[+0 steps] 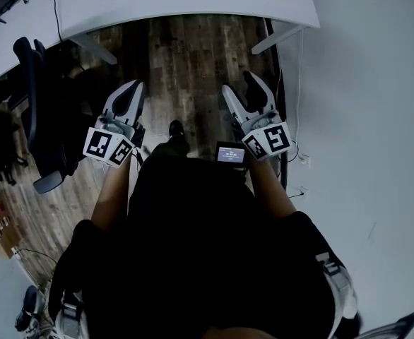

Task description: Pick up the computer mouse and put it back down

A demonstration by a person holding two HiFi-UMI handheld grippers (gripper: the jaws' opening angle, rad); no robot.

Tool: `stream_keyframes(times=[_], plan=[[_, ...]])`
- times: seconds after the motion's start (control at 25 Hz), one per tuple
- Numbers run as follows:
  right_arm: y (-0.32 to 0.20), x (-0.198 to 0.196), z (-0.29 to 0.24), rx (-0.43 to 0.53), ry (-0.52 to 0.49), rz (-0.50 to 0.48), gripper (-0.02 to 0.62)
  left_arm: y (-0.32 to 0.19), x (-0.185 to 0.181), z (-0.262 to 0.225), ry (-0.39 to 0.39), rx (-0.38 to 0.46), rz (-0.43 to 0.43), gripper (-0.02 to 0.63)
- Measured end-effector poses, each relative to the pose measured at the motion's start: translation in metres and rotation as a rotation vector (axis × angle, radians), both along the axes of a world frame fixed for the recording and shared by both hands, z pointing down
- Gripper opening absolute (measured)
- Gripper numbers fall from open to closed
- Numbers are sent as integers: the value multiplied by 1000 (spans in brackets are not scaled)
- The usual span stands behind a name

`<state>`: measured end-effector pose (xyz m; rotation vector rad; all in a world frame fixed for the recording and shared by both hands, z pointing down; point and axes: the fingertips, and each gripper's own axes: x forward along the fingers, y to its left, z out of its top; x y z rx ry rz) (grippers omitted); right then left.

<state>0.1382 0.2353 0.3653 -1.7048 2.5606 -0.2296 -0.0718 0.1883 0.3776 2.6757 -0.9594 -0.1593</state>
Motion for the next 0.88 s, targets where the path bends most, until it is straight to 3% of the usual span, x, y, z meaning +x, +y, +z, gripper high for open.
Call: stream_keyframes(times=[0.28, 0.52, 0.88], plan=[[-71, -15, -7, 13, 31, -40, 253, -65, -3, 20, 34, -33, -12, -5], [-129, -16, 8, -13, 23, -90, 253, -112, -13, 35, 35, -49, -77, -5], [-258, -14, 12, 4, 4, -285, 253, -204, -16, 31, 2, -49, -267, -5]])
